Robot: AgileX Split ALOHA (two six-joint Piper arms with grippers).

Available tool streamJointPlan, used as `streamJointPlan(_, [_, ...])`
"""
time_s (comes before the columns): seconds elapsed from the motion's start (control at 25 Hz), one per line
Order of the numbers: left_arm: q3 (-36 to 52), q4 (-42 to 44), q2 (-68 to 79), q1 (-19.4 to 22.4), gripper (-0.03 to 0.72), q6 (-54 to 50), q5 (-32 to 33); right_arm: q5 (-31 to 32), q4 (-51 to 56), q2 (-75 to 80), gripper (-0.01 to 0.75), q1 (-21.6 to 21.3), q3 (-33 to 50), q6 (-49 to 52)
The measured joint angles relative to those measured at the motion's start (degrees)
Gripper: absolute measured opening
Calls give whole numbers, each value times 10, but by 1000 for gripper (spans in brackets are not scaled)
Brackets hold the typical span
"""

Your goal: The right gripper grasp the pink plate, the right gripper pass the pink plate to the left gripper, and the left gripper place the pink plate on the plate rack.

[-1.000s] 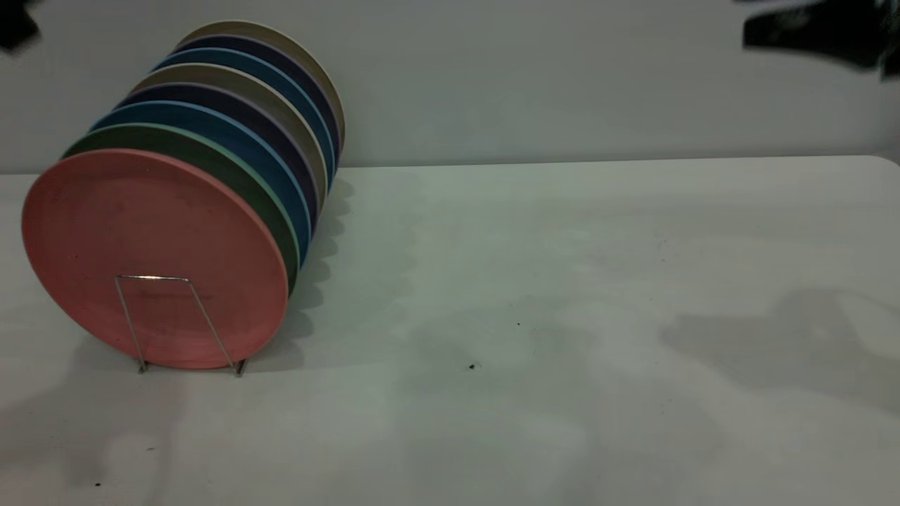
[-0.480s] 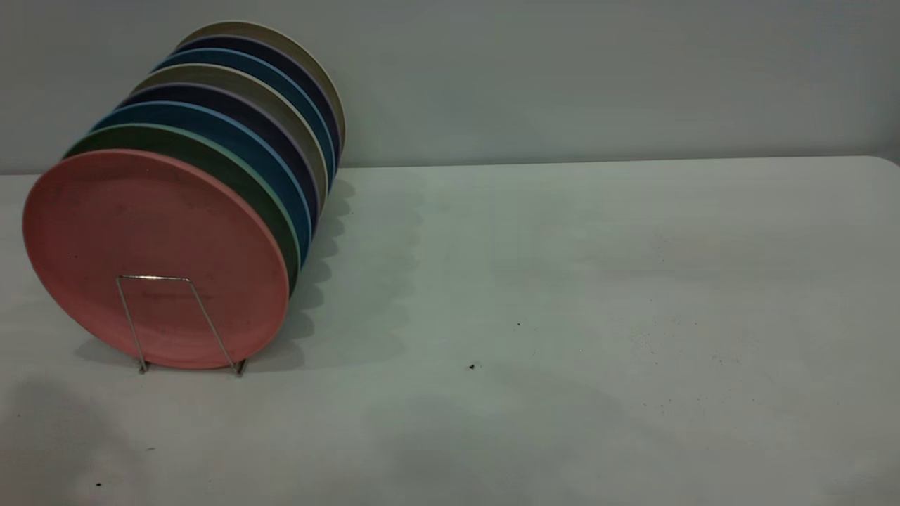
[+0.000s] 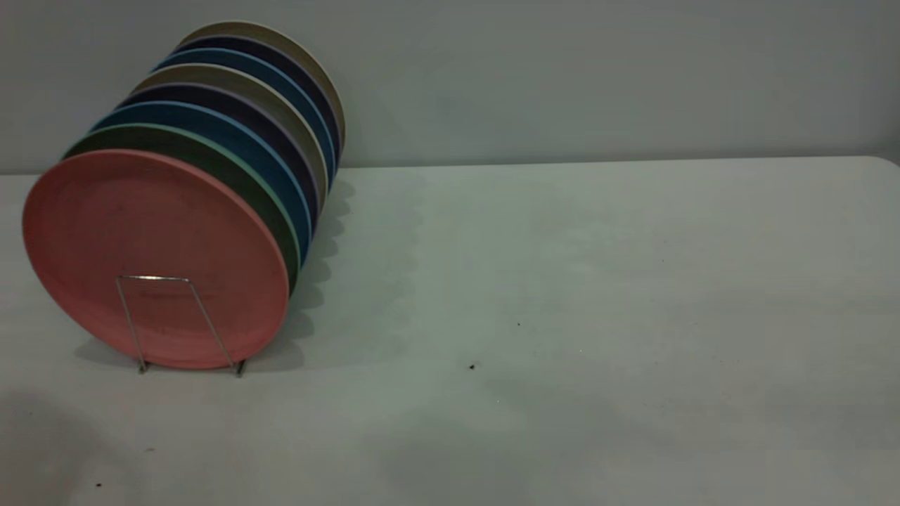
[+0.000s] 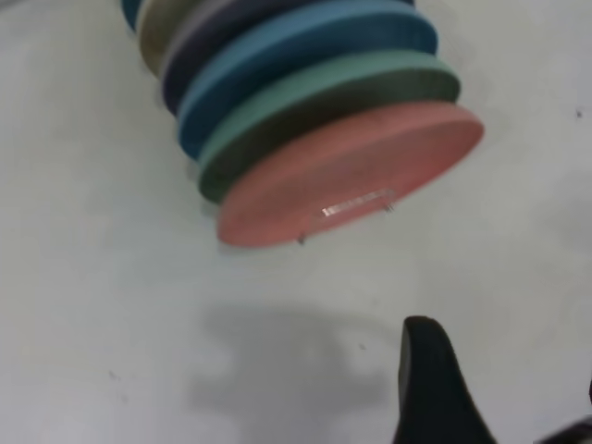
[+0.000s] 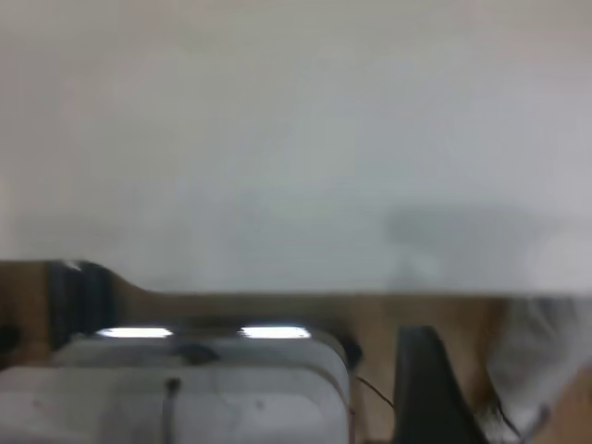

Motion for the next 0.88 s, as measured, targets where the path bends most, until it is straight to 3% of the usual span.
streamJointPlan(0.2, [0,1,-1,0,443,-52,38,-29,-86,-37,440,3,66,75])
streamJointPlan(0.28, [0,1,-1,0,443,-77,66,-36,-93,-47,440,20,68,86])
streamJointPlan(0.52, [20,0,-12,0,443,-145,69,-37,-94,-106,440,85,69,92])
streamJointPlan(0.88, [249,29,-116,0,443,-149,63,-35,-97,-251,440,95,69,92])
